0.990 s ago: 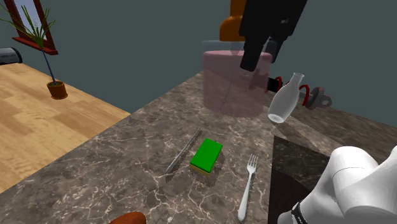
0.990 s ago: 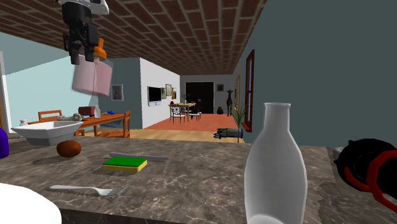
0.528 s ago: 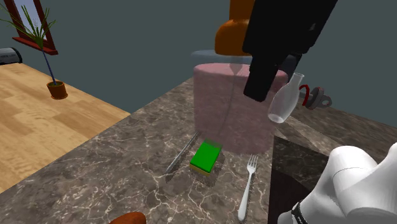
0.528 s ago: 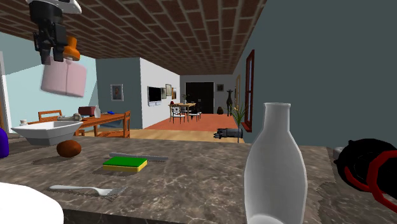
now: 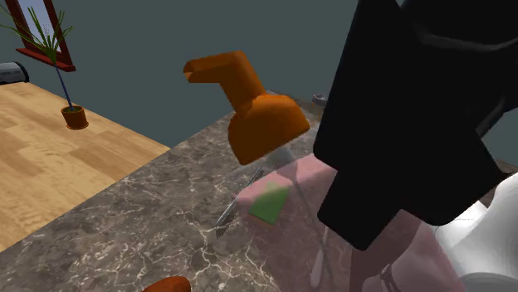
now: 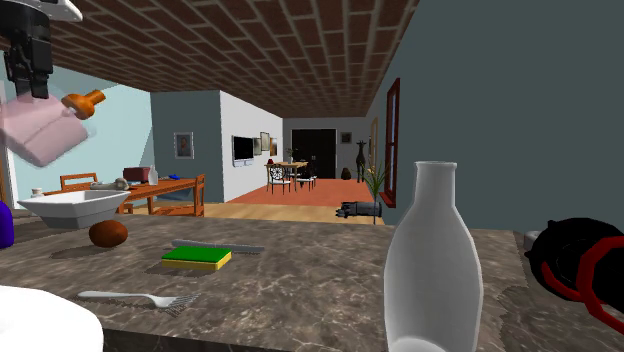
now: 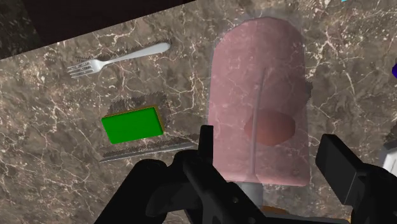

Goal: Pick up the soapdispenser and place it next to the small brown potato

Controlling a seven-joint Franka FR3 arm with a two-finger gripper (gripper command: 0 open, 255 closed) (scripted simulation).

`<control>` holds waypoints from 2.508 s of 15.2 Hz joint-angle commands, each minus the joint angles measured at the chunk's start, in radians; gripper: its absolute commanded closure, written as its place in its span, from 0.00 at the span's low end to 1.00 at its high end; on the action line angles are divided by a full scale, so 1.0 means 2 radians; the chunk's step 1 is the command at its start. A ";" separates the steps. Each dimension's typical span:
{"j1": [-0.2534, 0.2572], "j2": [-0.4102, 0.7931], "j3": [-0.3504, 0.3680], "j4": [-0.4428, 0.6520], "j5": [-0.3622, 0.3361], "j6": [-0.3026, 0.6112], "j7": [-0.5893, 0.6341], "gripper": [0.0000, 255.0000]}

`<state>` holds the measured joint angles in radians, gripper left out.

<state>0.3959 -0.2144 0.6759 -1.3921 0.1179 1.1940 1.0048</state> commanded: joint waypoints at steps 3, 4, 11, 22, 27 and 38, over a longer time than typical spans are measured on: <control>0.002 -0.018 -0.005 -0.042 0.009 0.027 -0.005 1.00; 0.002 -0.023 -0.007 -0.054 0.012 0.035 -0.008 1.00; 0.006 -0.056 -0.017 -0.131 0.027 0.084 -0.022 1.00; 0.014 -0.088 -0.021 -0.234 0.043 0.158 -0.036 1.00; 0.018 -0.098 -0.020 -0.275 0.048 0.190 -0.040 1.00; 0.024 -0.107 -0.011 -0.355 0.058 0.262 -0.045 1.00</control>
<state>0.4415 -0.4248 0.6533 -2.0857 0.2314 1.7045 0.9172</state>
